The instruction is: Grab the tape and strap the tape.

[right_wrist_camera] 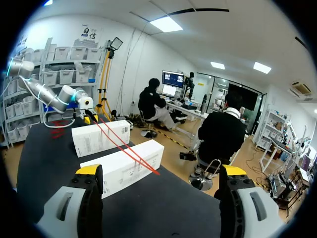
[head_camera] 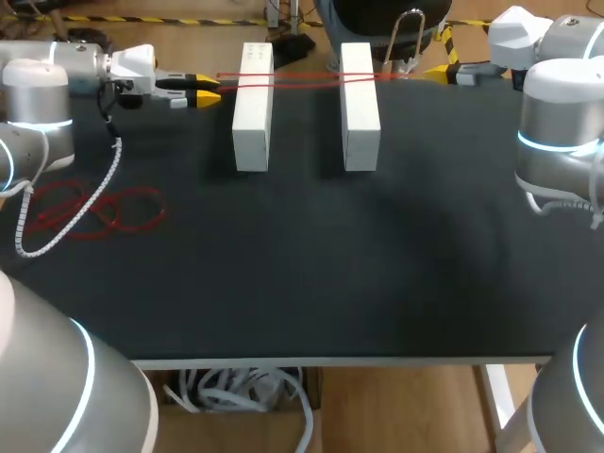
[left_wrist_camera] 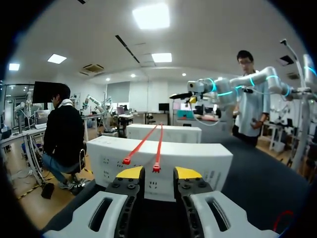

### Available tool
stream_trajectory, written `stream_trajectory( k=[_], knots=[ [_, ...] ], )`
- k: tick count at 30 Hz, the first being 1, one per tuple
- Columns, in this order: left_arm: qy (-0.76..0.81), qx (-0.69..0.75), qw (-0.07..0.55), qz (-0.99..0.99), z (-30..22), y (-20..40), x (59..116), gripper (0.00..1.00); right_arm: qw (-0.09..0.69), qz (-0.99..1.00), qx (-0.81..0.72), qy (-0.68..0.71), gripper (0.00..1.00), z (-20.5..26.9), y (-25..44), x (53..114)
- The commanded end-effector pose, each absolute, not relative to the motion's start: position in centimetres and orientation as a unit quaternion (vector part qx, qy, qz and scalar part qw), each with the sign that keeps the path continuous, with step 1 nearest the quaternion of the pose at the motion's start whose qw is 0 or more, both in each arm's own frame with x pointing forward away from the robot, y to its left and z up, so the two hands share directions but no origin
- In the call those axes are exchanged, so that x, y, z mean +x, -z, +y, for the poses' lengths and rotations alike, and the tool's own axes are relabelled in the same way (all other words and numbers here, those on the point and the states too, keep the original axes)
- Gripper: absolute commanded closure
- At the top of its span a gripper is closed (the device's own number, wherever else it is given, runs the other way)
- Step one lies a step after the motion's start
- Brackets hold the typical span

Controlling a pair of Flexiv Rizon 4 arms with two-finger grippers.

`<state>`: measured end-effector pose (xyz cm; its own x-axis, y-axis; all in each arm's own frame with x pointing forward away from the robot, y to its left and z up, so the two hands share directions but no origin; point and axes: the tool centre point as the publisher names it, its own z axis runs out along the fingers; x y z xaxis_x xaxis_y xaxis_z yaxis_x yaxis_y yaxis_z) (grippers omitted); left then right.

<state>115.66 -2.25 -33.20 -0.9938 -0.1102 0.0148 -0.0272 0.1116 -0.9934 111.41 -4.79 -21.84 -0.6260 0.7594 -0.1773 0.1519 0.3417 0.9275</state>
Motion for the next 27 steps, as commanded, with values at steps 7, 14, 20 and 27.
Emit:
stream_trajectory(
  k=[7,14,20,27],
  knots=[
    [0.669,-0.046,0.031,0.741,-2.19,33.45,115.93,0.76,0.310,0.758,0.300,-0.489,0.00,-4.88,21.84,111.40],
    [0.670,-0.044,0.033,0.740,-2.18,33.24,116.04,0.83,0.310,0.758,0.300,-0.489,0.00,-4.88,21.84,111.40],
    [0.670,-0.043,0.034,0.741,-2.16,33.17,116.06,0.83,0.310,0.758,0.300,-0.489,0.00,-4.88,21.84,111.40],
    [0.670,-0.043,0.034,0.740,-2.24,33.07,116.04,0.84,0.310,0.758,0.300,-0.489,0.00,-4.88,21.84,111.40]
  ],
)
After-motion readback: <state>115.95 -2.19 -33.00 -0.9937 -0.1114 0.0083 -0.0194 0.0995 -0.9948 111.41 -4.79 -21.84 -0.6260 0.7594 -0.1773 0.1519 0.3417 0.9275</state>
